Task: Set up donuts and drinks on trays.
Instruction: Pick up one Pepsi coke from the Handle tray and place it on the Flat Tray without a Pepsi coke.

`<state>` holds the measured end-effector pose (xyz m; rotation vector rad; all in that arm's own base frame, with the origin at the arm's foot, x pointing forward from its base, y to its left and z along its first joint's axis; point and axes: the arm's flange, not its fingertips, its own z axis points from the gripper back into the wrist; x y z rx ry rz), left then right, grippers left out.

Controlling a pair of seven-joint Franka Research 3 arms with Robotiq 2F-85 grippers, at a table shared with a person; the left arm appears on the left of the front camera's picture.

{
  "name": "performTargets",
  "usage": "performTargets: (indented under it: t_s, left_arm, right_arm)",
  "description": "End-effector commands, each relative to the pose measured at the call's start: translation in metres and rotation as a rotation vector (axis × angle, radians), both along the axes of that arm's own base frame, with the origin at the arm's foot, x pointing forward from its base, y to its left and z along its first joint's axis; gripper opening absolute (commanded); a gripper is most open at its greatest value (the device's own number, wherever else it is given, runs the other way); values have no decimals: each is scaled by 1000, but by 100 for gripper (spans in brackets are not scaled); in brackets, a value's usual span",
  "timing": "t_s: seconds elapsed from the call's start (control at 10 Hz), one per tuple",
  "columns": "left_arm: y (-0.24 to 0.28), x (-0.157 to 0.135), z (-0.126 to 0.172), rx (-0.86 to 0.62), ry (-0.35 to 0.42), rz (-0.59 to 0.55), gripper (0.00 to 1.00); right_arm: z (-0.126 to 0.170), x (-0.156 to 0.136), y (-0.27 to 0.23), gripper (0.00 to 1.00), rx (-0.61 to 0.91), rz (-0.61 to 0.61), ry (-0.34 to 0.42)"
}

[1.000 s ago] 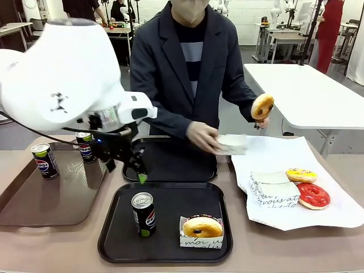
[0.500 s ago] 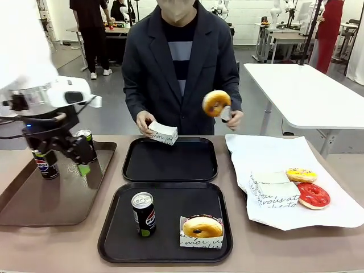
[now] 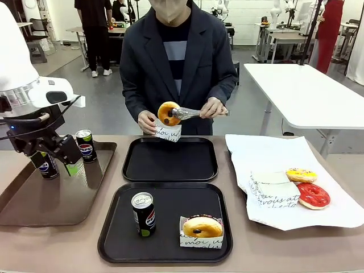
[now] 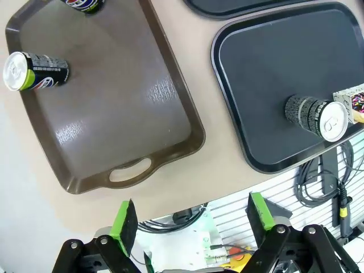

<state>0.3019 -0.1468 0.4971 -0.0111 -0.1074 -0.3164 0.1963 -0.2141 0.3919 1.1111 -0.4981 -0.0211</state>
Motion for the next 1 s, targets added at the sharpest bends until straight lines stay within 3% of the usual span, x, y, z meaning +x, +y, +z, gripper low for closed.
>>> performTargets:
  t_s: [0.0, 0.3, 0.5, 0.7, 0.9]
  left_arm:
    - [-4, 0, 1, -2, 6, -13, 100]
    - [-2, -1, 0, 3, 0, -4, 100]
    - [10, 58, 17, -16, 18, 89, 100]
    - [68, 114, 27, -56, 41, 260, 100]
    - [114, 146, 23, -28, -18, 377, 100]
  right_arm:
    - [1, 2, -1, 100, 13, -2, -25]
    - [1, 2, -1, 100, 13, -2, -25]
    - [1, 2, -1, 100, 13, -2, -25]
    - [1, 2, -1, 100, 13, -2, -25]
    - [1, 2, -1, 100, 13, -2, -25]
